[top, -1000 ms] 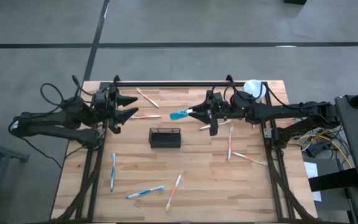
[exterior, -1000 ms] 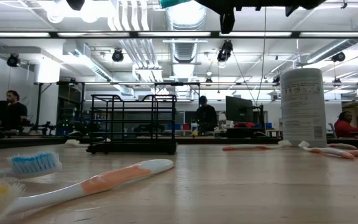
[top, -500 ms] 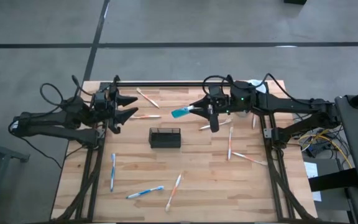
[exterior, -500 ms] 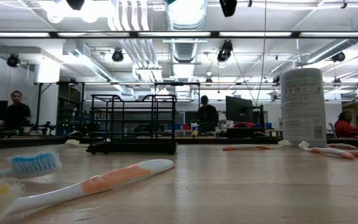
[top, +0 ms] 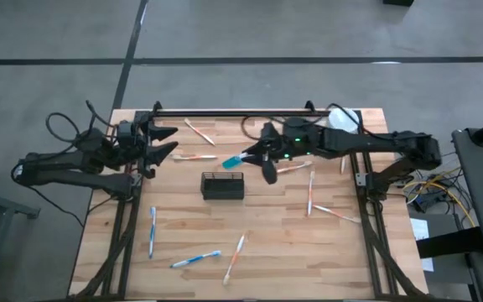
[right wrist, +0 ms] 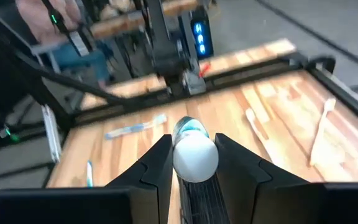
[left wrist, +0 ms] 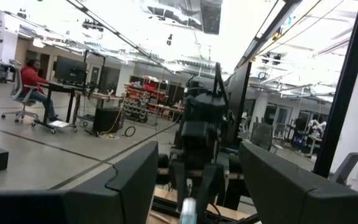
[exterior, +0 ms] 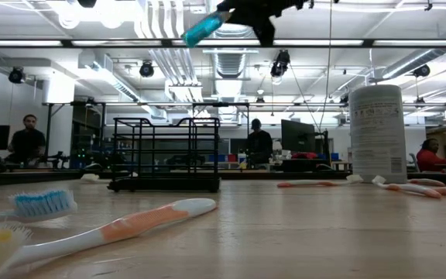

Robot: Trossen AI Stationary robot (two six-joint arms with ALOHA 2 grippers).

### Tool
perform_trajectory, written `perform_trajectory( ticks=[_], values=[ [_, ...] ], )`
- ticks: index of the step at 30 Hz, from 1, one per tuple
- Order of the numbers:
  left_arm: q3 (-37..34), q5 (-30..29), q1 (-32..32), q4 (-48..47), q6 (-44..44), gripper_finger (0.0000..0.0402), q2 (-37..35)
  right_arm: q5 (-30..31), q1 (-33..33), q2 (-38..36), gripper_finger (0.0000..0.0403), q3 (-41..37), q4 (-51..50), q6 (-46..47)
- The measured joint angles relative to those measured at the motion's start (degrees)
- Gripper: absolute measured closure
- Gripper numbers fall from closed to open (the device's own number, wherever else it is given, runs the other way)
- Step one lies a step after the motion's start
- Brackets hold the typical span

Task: Pick & Place toothbrushing station
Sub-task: Put the blue mouthwash into the middle section of the wire organizer

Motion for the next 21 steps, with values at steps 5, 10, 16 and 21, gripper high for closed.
perform_trajectory(
  ticks=[5, 10, 16, 21],
  values=[
    [0.0, 0.03, 0.0, -2.91, -0.29, 0.017, -0.45, -0.43, -0.02, 5.84, 0.0307, 8.98, -12.53, -0.28],
    [0.0, 0.11, 0.0, -4.67, -0.91, 0.017, -0.63, -0.8, 0.63, 11.63, 0.0307, 16.19, -17.37, -3.07],
    [0.0, 0.11, 0.0, -5.03, -0.9, 0.017, -1.01, -0.86, 0.61, 15.87, 0.0307, 20.37, -20.99, -3.15],
    [0.02, 0.11, 0.0, -5.55, -0.63, 0.017, -1.43, -0.84, 0.63, 16.64, 0.0307, 20.35, -23.31, -2.83]
  ],
)
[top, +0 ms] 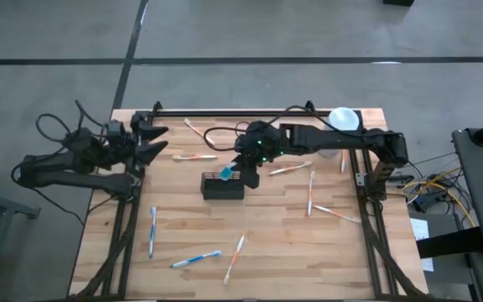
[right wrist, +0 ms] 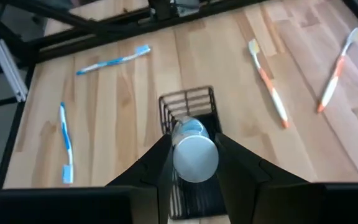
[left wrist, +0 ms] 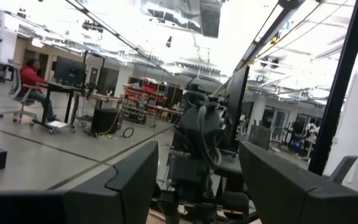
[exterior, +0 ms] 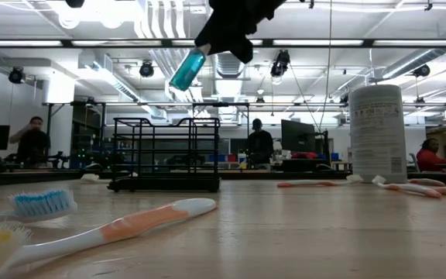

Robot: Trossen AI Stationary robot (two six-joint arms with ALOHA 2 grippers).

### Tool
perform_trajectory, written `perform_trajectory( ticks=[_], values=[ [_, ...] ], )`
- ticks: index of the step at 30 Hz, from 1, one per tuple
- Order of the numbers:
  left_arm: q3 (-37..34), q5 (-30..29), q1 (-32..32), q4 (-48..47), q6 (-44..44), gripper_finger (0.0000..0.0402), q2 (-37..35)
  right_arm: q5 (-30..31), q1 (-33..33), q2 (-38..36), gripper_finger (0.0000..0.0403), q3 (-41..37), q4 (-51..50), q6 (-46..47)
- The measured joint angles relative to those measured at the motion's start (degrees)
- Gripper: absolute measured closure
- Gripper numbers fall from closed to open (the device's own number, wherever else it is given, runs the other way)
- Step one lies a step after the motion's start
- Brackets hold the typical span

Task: Pick & Place toothbrushing station
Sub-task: Put the blue mouthwash into the middle section of the wire organizer

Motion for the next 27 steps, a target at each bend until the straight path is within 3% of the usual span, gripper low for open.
perform_trajectory(
  ticks=[5, 27],
  values=[
    [0.02, -0.02, 0.0, -0.47, 0.07, 0.017, -0.3, 0.23, -0.04, 0.88, 0.0307, -0.04, 0.29, 3.07],
    [0.02, -0.02, 0.0, -0.67, 0.5, 0.017, -0.34, 3.11, 0.37, 4.59, 0.0307, -0.22, -1.56, 1.35]
  ],
)
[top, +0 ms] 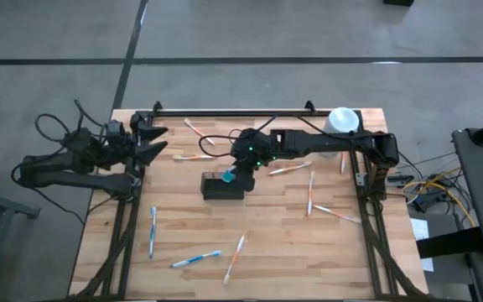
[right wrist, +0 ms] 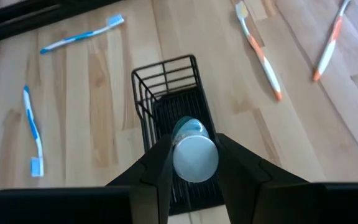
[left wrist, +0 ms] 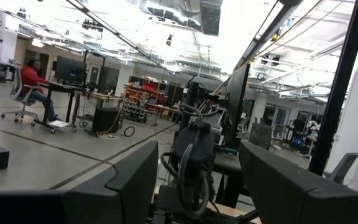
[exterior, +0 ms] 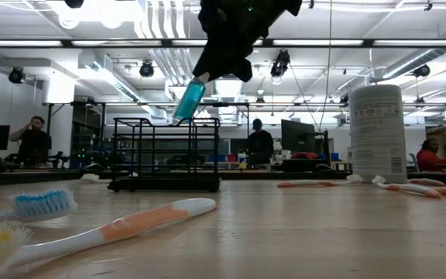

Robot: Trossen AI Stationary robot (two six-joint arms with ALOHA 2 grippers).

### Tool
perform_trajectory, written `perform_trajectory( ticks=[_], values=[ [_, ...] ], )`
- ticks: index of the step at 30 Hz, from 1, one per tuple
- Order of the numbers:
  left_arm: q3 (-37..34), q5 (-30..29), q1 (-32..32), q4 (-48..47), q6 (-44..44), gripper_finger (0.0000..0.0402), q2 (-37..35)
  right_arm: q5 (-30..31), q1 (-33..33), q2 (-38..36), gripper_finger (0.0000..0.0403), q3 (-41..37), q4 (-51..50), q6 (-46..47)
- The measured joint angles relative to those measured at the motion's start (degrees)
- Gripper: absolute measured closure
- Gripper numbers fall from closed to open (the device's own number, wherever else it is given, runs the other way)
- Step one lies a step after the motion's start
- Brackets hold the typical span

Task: Pick & Place toothbrushing station
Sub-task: Put the blue mouthwash into the middle section of the wire organizer

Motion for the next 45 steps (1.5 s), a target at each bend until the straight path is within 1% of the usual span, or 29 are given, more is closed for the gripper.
perform_trajectory(
  ticks=[16, 30, 41, 45],
  values=[
    [0.0, 0.0, 0.0, -0.13, 0.09, 0.017, 0.02, -0.05, 0.75, 0.87, 0.0307, -0.02, -0.44, -0.17],
    [0.0, -0.02, 0.0, -2.8, -0.29, 0.017, 0.02, -0.09, 0.83, 0.87, 0.0307, -1.41, 0.08, -0.14],
    [0.0, 0.0, -0.02, -2.93, -0.35, 0.017, 0.02, -0.07, 1.88, 0.87, 0.0307, -2.91, 5.91, -0.22],
    [-0.01, -0.01, -0.02, -2.93, -0.35, 0.017, 0.03, -0.02, 1.86, 0.87, 0.0307, -2.98, 6.65, -0.22]
  ],
)
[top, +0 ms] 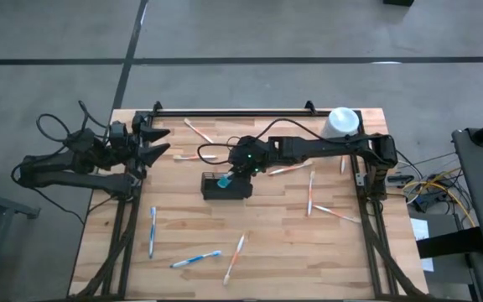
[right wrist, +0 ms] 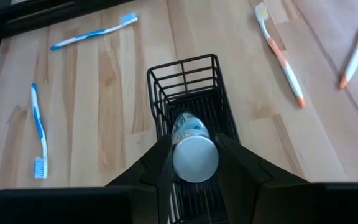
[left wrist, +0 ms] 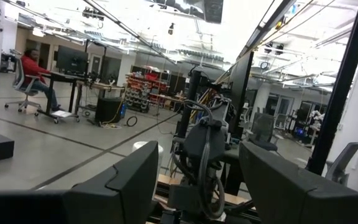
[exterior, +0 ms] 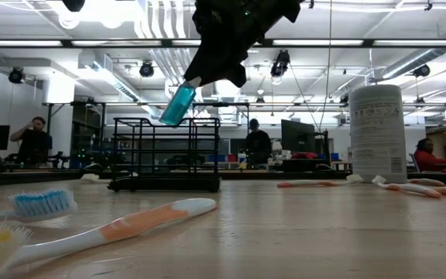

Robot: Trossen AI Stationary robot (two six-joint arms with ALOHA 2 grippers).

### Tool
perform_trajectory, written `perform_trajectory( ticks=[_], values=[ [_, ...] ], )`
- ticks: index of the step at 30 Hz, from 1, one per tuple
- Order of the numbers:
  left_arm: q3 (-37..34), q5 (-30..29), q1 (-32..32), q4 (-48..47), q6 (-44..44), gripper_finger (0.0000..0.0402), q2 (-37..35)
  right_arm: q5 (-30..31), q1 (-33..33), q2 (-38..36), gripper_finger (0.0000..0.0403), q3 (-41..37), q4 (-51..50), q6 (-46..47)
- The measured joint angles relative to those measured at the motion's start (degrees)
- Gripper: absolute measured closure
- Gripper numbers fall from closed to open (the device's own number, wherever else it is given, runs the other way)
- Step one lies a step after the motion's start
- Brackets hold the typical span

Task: Pick & Place toothbrushing station
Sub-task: Put the blue mouthwash into the middle section of the wire organizer

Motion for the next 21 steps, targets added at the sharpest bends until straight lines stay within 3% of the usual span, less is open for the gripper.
perform_trajectory(
  ticks=[6, 15, 21],
  values=[
    [-0.01, -0.01, 0.02, 0.0, -0.02, 0.017, -0.01, 0.08, 0.02, 0.0, 0.0307, -1.03, 0.66, -0.03],
    [-0.01, 0.01, 0.01, -0.02, -0.36, 0.017, -0.01, 0.27, 0.01, -0.01, 0.0307, -5.55, 14.92, -2.4],
    [-0.01, 0.01, 0.02, -0.11, -0.35, 0.017, -0.01, 3.13, 0.0, -0.04, 0.0307, -8.13, 18.07, -3.92]
  ],
)
